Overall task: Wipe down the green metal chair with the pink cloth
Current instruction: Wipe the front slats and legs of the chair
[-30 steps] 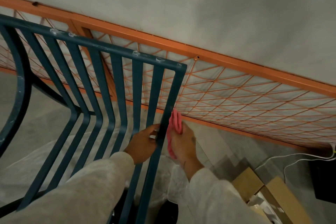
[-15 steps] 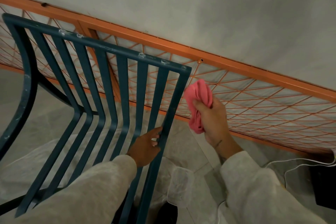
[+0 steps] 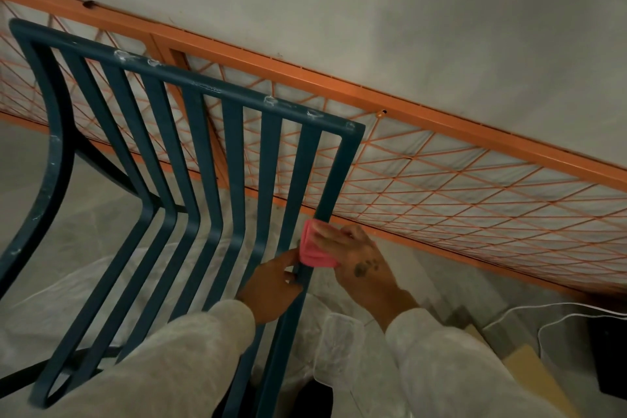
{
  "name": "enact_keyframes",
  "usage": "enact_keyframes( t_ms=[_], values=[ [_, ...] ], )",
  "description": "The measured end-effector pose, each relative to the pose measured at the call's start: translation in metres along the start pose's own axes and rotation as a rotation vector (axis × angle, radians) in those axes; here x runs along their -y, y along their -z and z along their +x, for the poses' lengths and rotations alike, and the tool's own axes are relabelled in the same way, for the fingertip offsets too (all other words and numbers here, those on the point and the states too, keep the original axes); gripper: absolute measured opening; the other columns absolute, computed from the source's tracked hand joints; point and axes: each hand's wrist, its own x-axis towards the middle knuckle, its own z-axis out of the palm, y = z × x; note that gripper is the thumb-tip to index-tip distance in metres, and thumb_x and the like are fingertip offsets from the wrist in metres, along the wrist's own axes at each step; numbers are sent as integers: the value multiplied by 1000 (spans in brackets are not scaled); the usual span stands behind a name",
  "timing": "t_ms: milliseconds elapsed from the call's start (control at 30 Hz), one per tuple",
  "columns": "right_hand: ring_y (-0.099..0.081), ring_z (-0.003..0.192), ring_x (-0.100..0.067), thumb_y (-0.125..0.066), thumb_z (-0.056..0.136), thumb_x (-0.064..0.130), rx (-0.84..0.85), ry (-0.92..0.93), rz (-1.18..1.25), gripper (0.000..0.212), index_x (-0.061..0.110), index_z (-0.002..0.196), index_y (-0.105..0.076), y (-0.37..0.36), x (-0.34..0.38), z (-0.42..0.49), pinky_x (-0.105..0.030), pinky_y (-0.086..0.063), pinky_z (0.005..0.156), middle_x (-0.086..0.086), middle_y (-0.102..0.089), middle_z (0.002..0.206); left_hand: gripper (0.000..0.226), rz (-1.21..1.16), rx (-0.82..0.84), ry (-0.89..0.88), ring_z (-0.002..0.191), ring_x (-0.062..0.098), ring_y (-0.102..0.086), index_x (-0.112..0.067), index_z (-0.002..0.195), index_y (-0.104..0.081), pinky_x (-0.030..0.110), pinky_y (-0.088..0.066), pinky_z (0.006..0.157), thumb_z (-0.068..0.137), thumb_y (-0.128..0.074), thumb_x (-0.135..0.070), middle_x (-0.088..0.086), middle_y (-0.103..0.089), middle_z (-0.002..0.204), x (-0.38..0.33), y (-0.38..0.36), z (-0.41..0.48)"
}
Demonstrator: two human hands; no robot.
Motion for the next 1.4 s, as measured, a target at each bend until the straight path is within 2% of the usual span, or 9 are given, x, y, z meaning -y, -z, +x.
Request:
enact_keyframes(
  t_ms=[133,400,600,700,833,1000,1200,1333,1400],
  values=[
    [-48,121,-16,-70,72,-2,13,103,-52,60,28,123,-64,21,-10,3,-38,-45,97,7,-62,133,54,-22,12,18,110,12,-57,-31,135,-45,27,-48,95,89,-61,-8,-8,-55,127,-3,2,-1],
    [-53,104,-31,-70,74,-6,-150,-42,-180,71,24,136,-53,62,-24,37,-51,-52,78,6,-54,142,60,-52,43,56,120,15,-53,-27,143,-36,30,-47,100,91,-57,-6,-9,-48,135,-4,2,-3],
    [-54,105,-18,-72,69,9,191,67,-88,64,37,126,-63,18,17,-6,-34,-54,79,16,-59,133,46,2,-4,16,97,3,-61,-34,124,-53,22,-49,90,87,-62,-9,-15,-61,110,-3,4,0],
    [-52,109,-20,-60,88,11,379,77,26,47,29,131,-60,34,12,0,-34,-39,95,12,-56,137,44,4,-8,36,104,10,-59,-27,126,-54,24,-46,92,86,-62,-10,-10,-62,109,-6,11,4],
    [-51,108,-14,-60,76,1,-16,89,161,43,19,113,-71,81,-2,20,-28,-44,94,1,-66,124,49,-36,-67,-48,109,15,-59,-29,132,-49,35,-48,99,87,-60,-10,-6,-60,117,-31,20,13],
    [-43,106,-27,-46,77,12,-292,-41,-101,55,19,130,-58,118,-14,54,-41,-50,77,0,-55,140,62,-123,-95,-147,119,12,-50,-27,143,-37,25,-42,96,89,-61,-6,-8,-51,129,-76,29,29],
    [-45,123,-35,-63,82,10,227,-27,-359,76,33,148,-33,69,-13,24,-54,-48,91,4,-28,159,56,-92,-72,-201,120,8,-52,-27,138,-45,28,-41,106,88,-62,-8,-7,-56,134,-78,25,28],
    [-41,132,-16,-61,89,6,348,42,-78,52,24,137,-55,70,-10,10,-42,-33,111,8,-44,149,49,-127,-36,-223,106,-13,-56,-31,127,-54,6,-44,90,88,-61,-3,-20,-60,120,-78,32,27],
    [-44,121,-7,-61,88,1,217,33,133,41,17,126,-64,81,-11,11,-45,-42,104,6,-59,133,50,-127,-34,-218,102,-13,-56,-37,123,-53,2,-44,83,88,-61,-2,-28,-57,115,-82,35,26]
  ],
)
